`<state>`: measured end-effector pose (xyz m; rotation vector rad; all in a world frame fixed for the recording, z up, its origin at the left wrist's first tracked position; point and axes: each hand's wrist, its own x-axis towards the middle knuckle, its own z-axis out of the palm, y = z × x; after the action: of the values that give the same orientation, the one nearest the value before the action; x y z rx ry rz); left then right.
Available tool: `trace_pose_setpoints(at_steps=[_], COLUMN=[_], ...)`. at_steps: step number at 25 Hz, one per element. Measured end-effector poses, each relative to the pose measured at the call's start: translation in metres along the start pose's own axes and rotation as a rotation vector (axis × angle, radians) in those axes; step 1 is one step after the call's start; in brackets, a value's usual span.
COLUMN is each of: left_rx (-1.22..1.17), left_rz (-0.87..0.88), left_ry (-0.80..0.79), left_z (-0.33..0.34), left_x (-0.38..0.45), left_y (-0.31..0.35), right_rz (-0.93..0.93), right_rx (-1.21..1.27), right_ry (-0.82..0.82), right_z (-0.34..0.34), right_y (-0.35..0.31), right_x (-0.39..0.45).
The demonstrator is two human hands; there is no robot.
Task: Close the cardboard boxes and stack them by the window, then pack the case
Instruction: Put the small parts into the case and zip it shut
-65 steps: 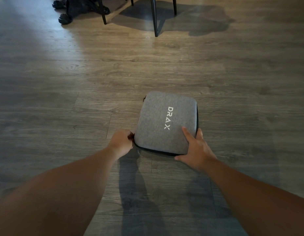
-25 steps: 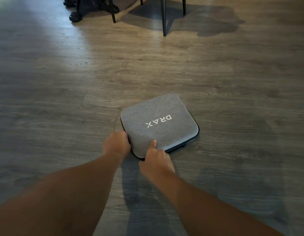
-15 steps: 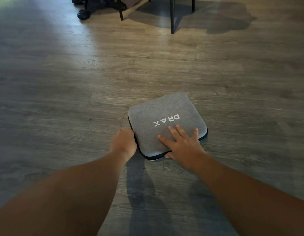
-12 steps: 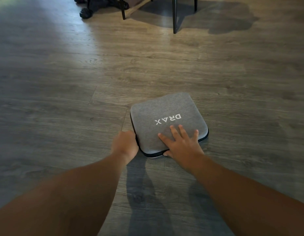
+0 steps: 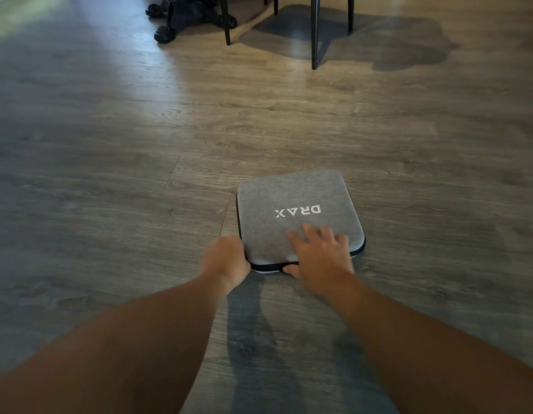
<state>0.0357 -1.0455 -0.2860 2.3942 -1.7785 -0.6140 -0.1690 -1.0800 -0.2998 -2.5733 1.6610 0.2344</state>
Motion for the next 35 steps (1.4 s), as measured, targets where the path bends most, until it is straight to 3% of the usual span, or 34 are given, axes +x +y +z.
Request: trace_pose_setpoints(at_steps=[4,9,17,23,27,30,35], left_rx=[-0.079,-0.095,-0.075,-0.033,-0.026,-0.035,0.017], left_rz=[0.013,0.084,0.055,0.119,0.094,0.078,0.025], left_ry=[-0.02,-0.058,0.018,-0.072,-0.056,-0.059,-0.048], left_z=[0.002,0.001,0.007,-0.006,-0.002,-0.002,-0.011], left_x=[0.009,0.015,-0.001,0.007,0.009,0.018,0.031], left_y=[-0.007,-0.022,-0.008,-0.023,-0.024,-0.028,-0.037], right_rz=[0.102,0.108,0.3,0.222,0.121,0.146,0.267], right_rx=[0.076,0.059,0.057,0.022,0.127,0.279,0.266], right_ry=[-0.163,-0.154,-0.152,-0.117,-0.172,-0.216,-0.146], right_z=[0.001,0.001,-0.001,0.005,0.002,-0.001,0.008], right_y=[0.047,0.049,0.018,0.011,0.053,0.075,0.042], right_x=[0.002,0.012,0.011,0.008,0.017,0.009,-0.005])
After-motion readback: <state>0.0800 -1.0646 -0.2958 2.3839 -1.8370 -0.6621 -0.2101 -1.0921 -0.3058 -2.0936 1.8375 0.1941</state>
